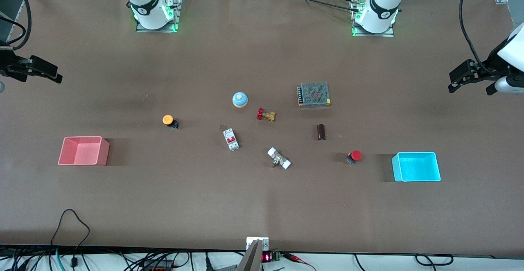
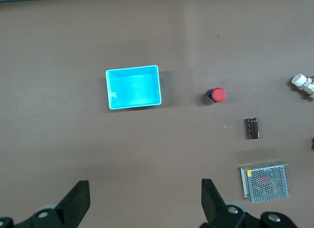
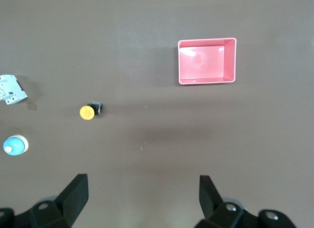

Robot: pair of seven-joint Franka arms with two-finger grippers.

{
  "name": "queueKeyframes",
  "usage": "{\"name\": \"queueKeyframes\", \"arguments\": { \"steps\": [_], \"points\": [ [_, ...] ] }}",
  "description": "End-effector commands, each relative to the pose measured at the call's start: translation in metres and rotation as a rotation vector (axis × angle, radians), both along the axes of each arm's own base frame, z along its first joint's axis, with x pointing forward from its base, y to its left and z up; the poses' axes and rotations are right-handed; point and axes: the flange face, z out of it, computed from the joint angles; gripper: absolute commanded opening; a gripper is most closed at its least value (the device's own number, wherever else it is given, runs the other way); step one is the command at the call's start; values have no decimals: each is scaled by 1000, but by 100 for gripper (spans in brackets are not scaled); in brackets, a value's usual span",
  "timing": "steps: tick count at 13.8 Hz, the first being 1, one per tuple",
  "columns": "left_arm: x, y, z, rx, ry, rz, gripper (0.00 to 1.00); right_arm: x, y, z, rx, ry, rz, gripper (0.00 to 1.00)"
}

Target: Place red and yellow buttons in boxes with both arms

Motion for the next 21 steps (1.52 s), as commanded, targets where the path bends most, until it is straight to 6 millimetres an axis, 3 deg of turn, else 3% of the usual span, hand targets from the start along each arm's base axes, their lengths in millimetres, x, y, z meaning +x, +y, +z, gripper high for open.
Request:
{"name": "queueKeyframes", "arguments": {
  "steps": [1,4,6,9,12,16,19,21],
  "points": [
    [1,-1,5,20,8,2,100,-13,-3,5,-3,12,10,100],
    [3,-3,0,20,17,-3,100,-8,1,-7,-5,35,4,100],
    [13,-13,-26,21,64,-17,100,-6,12,-35,-2,77,22,100],
    [33,-30,-75,10,139,-32,100,-4,35,-94,-5,86,33,100],
    [57,-54,-126,-2,157,-18,100,6,93,-167,-18,81,62,100],
    [83,-83,-196,-48,159,42,100,20,166,-233,-35,78,100,100],
    [101,-94,-245,-171,150,127,100,27,177,-274,-41,79,115,100],
    [107,-113,-280,-176,142,171,100,26,191,-293,-45,92,136,100]
  ]
}}
